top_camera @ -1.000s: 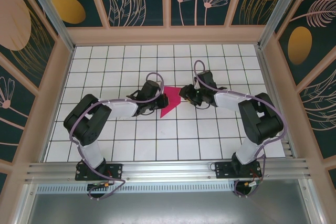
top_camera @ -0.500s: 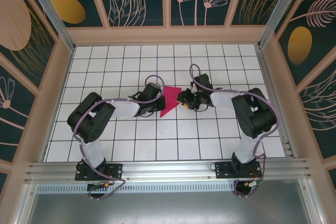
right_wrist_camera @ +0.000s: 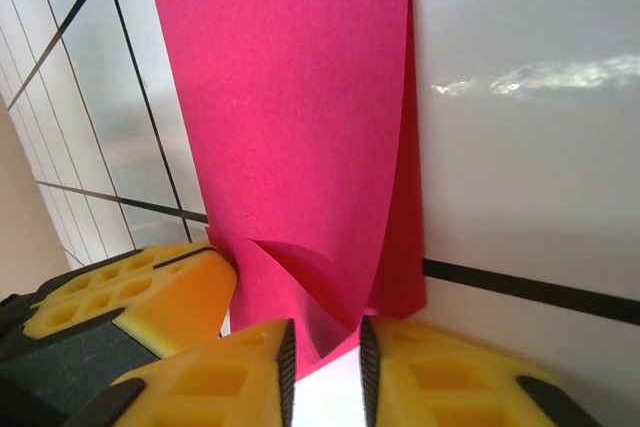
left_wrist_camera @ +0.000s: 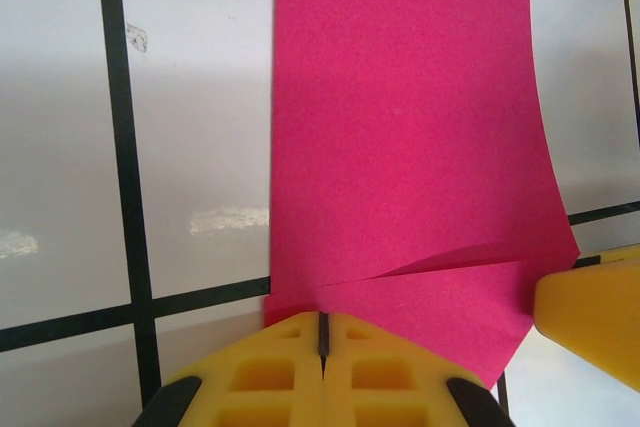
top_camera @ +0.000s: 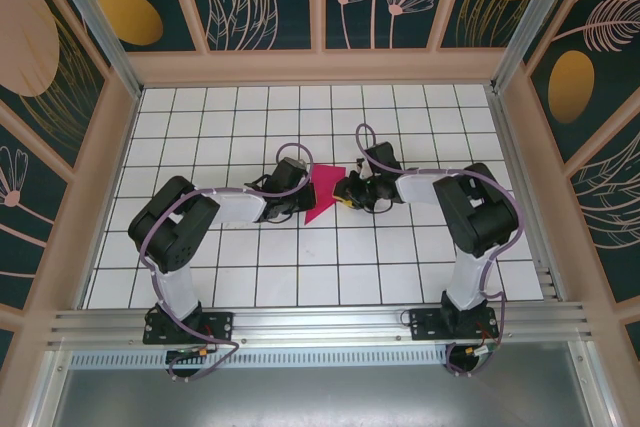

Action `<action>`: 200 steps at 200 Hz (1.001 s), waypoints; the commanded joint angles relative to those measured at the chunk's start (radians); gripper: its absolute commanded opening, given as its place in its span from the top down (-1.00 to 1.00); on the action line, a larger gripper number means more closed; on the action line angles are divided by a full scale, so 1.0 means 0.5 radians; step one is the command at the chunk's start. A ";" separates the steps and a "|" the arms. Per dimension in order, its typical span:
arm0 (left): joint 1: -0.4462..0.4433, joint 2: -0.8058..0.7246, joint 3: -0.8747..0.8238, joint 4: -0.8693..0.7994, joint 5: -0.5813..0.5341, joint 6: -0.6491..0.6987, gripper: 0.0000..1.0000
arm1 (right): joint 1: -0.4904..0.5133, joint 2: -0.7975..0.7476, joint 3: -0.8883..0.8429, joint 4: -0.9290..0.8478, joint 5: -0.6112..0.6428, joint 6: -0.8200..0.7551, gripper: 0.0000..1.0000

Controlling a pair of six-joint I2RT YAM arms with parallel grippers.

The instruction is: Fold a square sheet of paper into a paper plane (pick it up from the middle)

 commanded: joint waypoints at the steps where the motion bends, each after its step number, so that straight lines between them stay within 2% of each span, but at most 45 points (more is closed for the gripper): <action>1: -0.003 -0.012 -0.019 -0.095 -0.063 0.003 0.97 | -0.017 0.050 0.036 0.120 -0.059 0.031 0.52; 18: -0.003 -0.022 -0.009 -0.107 -0.061 0.011 0.95 | -0.033 0.080 0.047 0.142 -0.072 0.049 0.59; 34: -0.004 -0.051 0.013 -0.133 -0.072 0.024 0.91 | -0.049 0.082 0.027 0.188 -0.072 0.091 0.81; 61: -0.004 -0.157 0.072 -0.187 -0.107 0.057 0.71 | -0.077 0.003 -0.038 0.248 0.007 0.155 1.00; 118: -0.003 -0.479 -0.013 0.061 0.009 0.260 0.11 | -0.065 -0.375 -0.151 0.027 0.352 0.347 1.00; 133: -0.004 -0.519 -0.044 0.145 0.071 0.373 0.01 | -0.051 -0.422 -0.140 -0.037 0.401 0.417 1.00; 161: -0.003 -0.577 -0.177 0.389 0.151 0.568 -0.30 | -0.001 -0.455 -0.077 -0.145 0.516 0.530 1.00; 200: -0.011 -0.533 -0.307 0.587 0.200 0.923 -0.39 | 0.014 -0.361 0.042 -0.230 0.552 0.646 1.00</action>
